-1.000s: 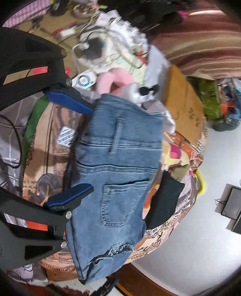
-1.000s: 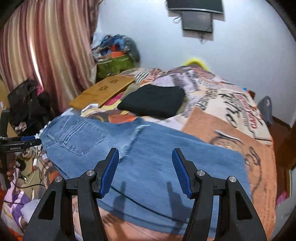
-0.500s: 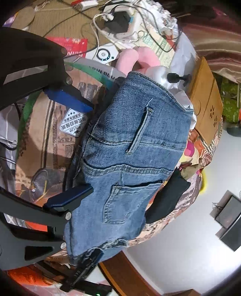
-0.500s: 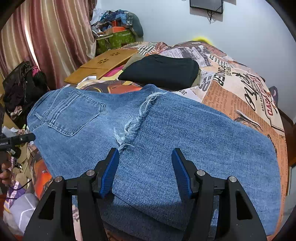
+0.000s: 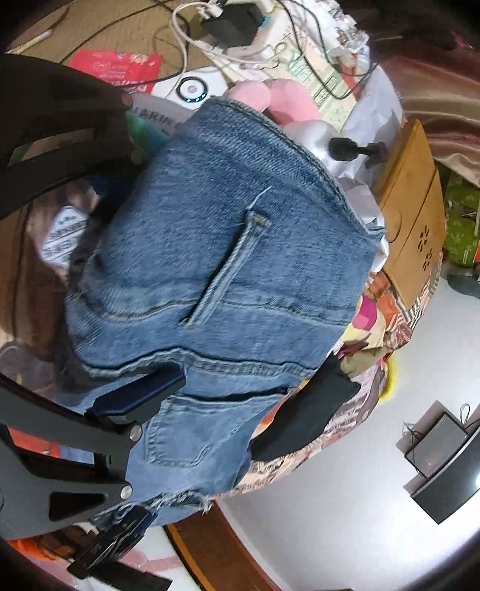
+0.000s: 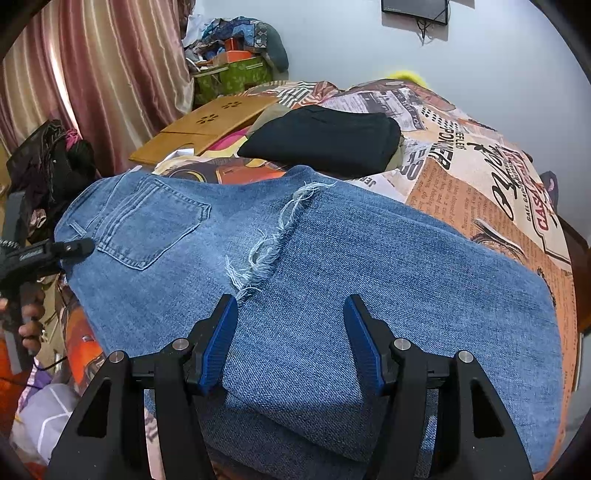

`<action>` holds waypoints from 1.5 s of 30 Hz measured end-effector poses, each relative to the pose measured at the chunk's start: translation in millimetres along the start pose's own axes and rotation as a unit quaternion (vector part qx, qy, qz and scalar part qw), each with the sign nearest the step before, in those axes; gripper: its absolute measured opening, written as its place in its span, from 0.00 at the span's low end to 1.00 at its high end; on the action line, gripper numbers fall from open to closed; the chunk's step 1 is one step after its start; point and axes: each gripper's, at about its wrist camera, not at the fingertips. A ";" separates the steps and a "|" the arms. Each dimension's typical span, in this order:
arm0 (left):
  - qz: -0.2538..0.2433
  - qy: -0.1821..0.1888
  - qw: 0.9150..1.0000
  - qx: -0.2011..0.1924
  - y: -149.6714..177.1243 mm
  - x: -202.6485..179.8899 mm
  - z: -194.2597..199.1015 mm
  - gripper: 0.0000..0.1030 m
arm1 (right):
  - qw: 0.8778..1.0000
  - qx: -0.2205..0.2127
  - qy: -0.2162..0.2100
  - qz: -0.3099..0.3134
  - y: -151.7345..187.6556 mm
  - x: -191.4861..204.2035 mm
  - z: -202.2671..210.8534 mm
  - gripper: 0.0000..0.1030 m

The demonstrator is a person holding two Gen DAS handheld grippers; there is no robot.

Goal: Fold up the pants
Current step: 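Grasp the jeans waistband with the left tool and lift it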

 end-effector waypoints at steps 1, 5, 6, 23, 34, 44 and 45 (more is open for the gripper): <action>-0.001 -0.009 1.000 -0.004 -1.7 -1.4 0.6 0.74 | 1.000 0.000 0.000 0.000 0.2 0.1 0.1 0.55; -0.040 -0.046 0.998 -0.016 -4.4 -14.2 7.0 0.58 | 1.000 -0.001 -0.001 -0.002 -0.1 0.8 0.7 0.55; -0.051 -0.055 0.997 -0.025 -3.8 -18.6 10.5 0.53 | 1.000 -0.001 -0.001 -0.002 -0.3 0.8 1.1 0.55; -0.150 -0.054 0.974 -0.163 -21.1 -80.0 103.3 0.29 | 0.995 0.041 -0.085 0.027 -9.9 32.7 -25.8 0.57; -0.240 -0.041 0.938 -0.245 -20.5 -161.2 153.4 0.28 | 0.996 -0.024 -0.082 -0.019 -8.1 4.2 22.5 0.56; -0.295 -0.013 0.920 -0.257 -7.9 -237.1 173.4 0.28 | 0.988 -0.066 0.062 -0.124 68.2 -100.9 122.3 0.56; -0.301 -0.008 0.919 -0.256 -5.7 -246.0 174.3 0.28 | 0.987 -0.070 0.070 -0.131 73.9 -108.0 128.3 0.56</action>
Point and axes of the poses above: each gripper's, at about its wrist camera, not at the fingertips, and z roughly against the way its jaws point, x to its left, y to its underside, and after that the axes turned 14 degrees about -y, right-handed
